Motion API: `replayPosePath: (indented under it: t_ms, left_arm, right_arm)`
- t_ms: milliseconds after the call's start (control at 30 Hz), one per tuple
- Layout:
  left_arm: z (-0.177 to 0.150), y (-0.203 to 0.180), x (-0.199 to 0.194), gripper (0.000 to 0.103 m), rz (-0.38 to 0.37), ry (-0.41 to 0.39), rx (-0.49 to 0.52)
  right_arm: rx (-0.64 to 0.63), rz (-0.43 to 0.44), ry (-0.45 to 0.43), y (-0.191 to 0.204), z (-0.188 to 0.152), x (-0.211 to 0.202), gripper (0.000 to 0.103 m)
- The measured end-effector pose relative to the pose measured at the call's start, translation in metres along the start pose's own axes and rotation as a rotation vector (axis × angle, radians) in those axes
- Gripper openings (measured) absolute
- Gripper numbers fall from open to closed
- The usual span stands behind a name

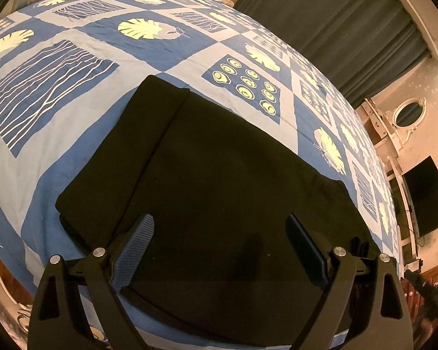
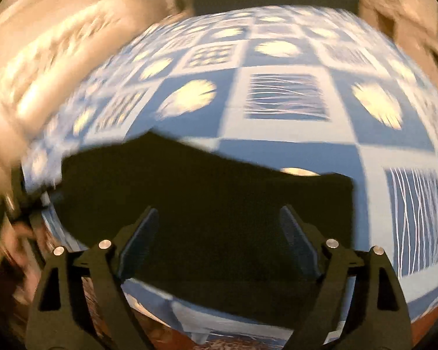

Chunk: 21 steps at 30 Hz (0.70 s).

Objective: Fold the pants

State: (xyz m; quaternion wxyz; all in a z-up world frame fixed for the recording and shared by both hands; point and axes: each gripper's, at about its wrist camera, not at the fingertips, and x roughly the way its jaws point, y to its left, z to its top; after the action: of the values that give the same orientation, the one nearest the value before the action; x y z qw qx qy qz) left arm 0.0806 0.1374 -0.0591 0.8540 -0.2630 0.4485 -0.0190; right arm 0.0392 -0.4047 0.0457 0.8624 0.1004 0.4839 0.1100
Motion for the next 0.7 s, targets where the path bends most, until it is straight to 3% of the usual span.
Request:
replayPosePath:
  t_ms: [67,200,300,400,467,533,567,700]
  left_arm:
    - [0.0,0.0,0.0,0.09,0.001,0.0,0.002]
    - [-0.001,-0.001,0.0,0.091,0.006,-0.002,0.006]
    - [-0.001,-0.001,0.0,0.091,0.01,-0.004,0.013]
    - [-0.001,-0.002,0.001,0.091,0.011,-0.005,0.02]
    - [-0.002,-0.002,0.001,0.091,0.013,-0.007,0.023]
    - [-0.003,-0.002,0.001,0.091,0.016,-0.007,0.027]
    - [-0.003,-0.003,0.001,0.091,0.017,-0.007,0.029]
    - [-0.003,-0.003,0.001,0.091,0.015,-0.008,0.027]
  right_arm:
    - [0.157,0.061,-0.019,-0.054,0.007,-0.007,0.092]
    - [0.452,0.199,0.04,-0.153,0.0,0.011,0.092]
    - [0.547,0.296,0.103,-0.185,-0.009,0.04,0.092]
    - [0.603,0.448,0.094,-0.194,-0.011,0.06,0.092]
    - [0.607,0.497,0.085,-0.194,-0.009,0.069,0.092]
    - [0.625,0.531,0.073,-0.196,-0.005,0.077,0.078]
    - [0.629,0.534,0.082,-0.197,-0.004,0.082,0.052]
    - [0.616,0.49,0.129,-0.2,-0.005,0.093,0.032]
